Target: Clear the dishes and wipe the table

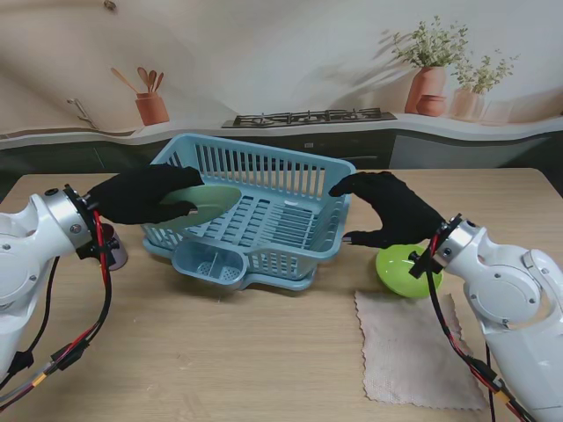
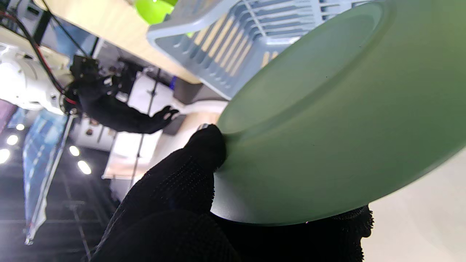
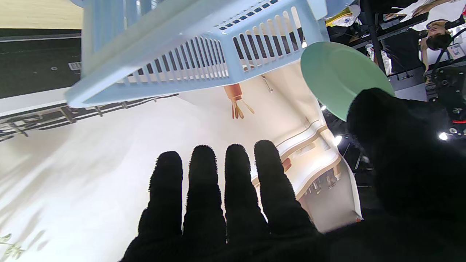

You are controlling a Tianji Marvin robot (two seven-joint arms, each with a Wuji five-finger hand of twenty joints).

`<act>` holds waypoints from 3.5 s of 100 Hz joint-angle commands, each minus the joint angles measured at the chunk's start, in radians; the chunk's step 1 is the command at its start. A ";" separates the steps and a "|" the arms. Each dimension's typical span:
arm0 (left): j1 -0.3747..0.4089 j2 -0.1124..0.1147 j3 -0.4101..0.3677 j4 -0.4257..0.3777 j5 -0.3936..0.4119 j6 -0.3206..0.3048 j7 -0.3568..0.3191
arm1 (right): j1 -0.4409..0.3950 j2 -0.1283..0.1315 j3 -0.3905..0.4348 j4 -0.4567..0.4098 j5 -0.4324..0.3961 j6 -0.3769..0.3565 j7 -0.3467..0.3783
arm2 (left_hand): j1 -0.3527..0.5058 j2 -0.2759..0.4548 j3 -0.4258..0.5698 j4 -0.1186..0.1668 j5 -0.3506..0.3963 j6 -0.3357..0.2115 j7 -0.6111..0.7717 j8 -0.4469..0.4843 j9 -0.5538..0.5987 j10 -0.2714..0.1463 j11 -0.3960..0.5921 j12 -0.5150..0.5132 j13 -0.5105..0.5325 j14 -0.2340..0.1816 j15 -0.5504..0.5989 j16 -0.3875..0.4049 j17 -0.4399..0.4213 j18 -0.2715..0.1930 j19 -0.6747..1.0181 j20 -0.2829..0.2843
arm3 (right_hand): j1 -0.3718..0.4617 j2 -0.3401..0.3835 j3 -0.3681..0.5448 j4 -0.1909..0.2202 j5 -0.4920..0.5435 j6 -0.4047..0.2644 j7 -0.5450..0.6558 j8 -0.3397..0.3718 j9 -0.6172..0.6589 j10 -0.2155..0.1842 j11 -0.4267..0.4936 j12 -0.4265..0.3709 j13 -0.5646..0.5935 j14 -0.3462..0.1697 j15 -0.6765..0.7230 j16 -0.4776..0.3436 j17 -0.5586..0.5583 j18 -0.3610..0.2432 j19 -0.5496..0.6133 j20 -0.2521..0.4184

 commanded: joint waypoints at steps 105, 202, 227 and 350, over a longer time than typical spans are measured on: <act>-0.072 -0.013 0.121 0.035 -0.029 0.079 0.026 | 0.192 -0.031 -0.306 0.000 0.059 0.244 -0.015 | 0.133 0.051 0.134 0.113 0.036 -0.197 0.139 0.054 0.020 0.019 0.027 0.006 0.014 -0.012 0.040 -0.014 0.038 -0.040 0.123 -0.017 | -0.021 -0.025 0.009 0.011 -0.020 -0.008 -0.026 0.007 -0.038 -0.019 -0.018 -0.019 -0.032 -0.037 -0.044 -0.026 -0.015 -0.044 -0.027 -0.012; -0.250 -0.038 0.383 0.076 -0.142 0.283 0.053 | 0.165 -0.042 -0.328 0.013 0.051 0.234 -0.075 | 0.128 0.053 0.134 0.119 0.036 -0.207 0.145 0.057 0.023 0.011 0.031 0.004 0.021 -0.020 0.039 -0.018 0.043 -0.049 0.128 -0.024 | 0.199 0.082 0.147 -0.012 0.133 -0.080 0.135 0.056 0.198 -0.052 0.031 0.014 0.213 -0.036 0.040 0.021 0.199 0.009 0.148 -0.019; -0.248 -0.041 0.385 0.080 -0.149 0.268 0.067 | 0.171 -0.054 -0.340 0.020 0.045 0.225 -0.131 | 0.130 0.054 0.130 0.118 0.038 -0.209 0.145 0.057 0.023 0.008 0.030 0.003 0.021 -0.021 0.039 -0.018 0.039 -0.050 0.126 -0.026 | 0.452 0.127 0.072 -0.103 0.280 -0.170 0.357 -0.170 0.453 -0.064 0.003 0.007 0.420 -0.023 0.090 0.038 0.352 0.014 0.269 -0.072; -0.101 -0.045 0.224 0.079 -0.074 0.049 0.169 | 0.251 -0.079 -0.387 0.051 -0.015 0.197 -0.244 | 0.065 0.081 -0.250 0.110 0.062 -0.246 -0.237 -0.350 -0.130 -0.126 -0.351 -0.348 -0.309 0.056 -0.662 -0.480 -0.545 0.029 -0.501 -0.408 | 0.461 -0.100 0.429 -0.134 0.722 -0.182 0.335 -0.225 0.911 0.006 -0.118 0.038 0.879 0.094 0.108 0.011 0.768 0.169 0.395 -0.116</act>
